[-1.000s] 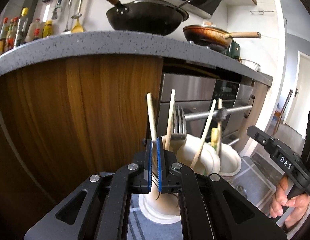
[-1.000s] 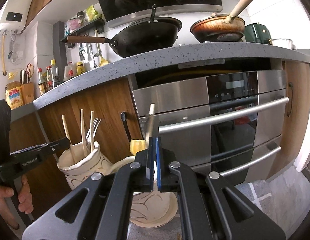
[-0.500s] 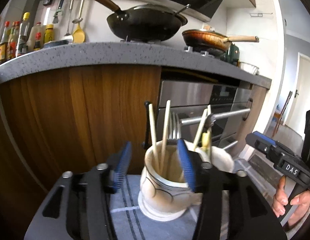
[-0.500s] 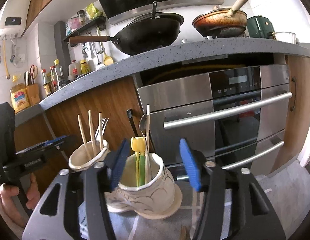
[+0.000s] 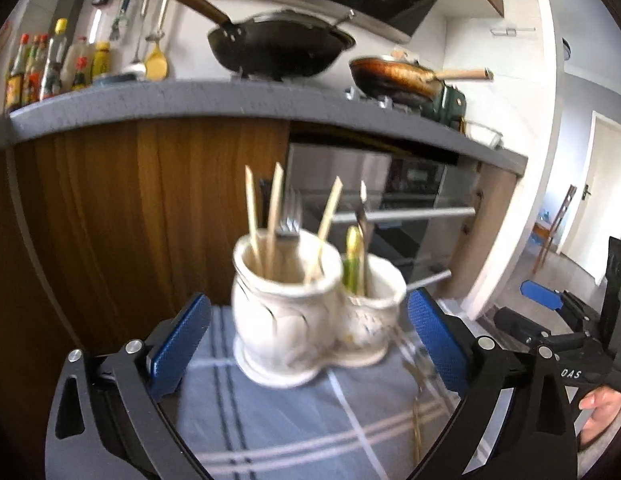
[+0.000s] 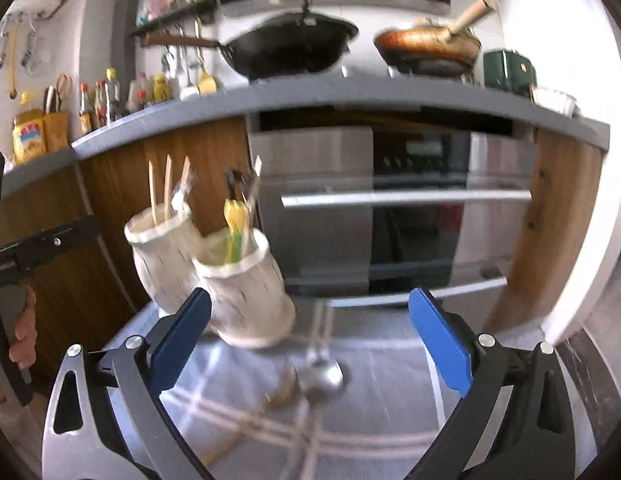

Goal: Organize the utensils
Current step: 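Open both tools and move them back over the gold fork and spoon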

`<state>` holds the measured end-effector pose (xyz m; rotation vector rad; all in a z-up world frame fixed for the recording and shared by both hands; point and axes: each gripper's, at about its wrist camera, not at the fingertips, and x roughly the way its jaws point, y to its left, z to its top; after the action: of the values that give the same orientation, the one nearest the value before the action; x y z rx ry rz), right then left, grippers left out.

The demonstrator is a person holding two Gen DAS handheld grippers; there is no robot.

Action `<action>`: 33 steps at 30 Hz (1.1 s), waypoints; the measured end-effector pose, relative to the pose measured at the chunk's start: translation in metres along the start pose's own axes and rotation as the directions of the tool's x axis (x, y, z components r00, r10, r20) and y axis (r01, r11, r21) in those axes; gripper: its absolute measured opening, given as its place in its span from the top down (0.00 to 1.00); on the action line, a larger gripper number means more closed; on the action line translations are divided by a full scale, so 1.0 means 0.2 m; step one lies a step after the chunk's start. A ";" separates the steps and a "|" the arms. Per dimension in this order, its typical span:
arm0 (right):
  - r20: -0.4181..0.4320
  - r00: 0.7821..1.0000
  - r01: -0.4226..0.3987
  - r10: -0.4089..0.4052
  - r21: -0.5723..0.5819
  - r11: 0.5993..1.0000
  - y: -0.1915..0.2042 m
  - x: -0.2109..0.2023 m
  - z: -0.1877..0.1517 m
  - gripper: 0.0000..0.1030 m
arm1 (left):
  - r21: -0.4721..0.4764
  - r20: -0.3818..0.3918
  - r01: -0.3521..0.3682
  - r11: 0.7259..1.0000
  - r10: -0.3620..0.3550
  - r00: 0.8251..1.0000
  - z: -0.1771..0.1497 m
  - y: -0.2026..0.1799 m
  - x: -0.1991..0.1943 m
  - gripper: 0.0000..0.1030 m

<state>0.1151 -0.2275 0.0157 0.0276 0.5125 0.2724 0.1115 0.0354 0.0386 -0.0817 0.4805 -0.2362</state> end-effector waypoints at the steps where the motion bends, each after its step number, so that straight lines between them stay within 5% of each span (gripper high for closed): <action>1: -0.022 1.000 0.007 -0.006 0.008 1.000 -0.02 0.01 -0.03 0.05 | 0.005 -0.013 0.002 1.000 -0.002 1.000 -0.03 -0.02 0.02 0.05; 14: -0.293 0.956 0.035 -0.031 0.010 0.999 -0.10 0.22 -0.37 0.06 | 0.135 -0.208 0.082 0.987 -0.052 0.977 -0.35 -0.23 0.25 0.05; 20: -0.355 0.935 0.009 0.006 0.041 0.999 -0.08 0.28 -0.40 0.08 | 0.167 -0.271 0.098 0.981 -0.050 0.961 -0.42 -0.27 0.33 0.05; 33: -0.404 0.914 0.023 -0.047 -0.066 0.998 0.04 0.39 -0.39 0.62 | 0.117 -0.332 0.115 0.986 -0.070 0.941 -0.46 -0.24 0.40 0.05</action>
<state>0.1407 -0.2031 -0.0901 -0.0990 0.9180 0.2589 0.1274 -0.0320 -0.0711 0.0696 0.7912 -0.3774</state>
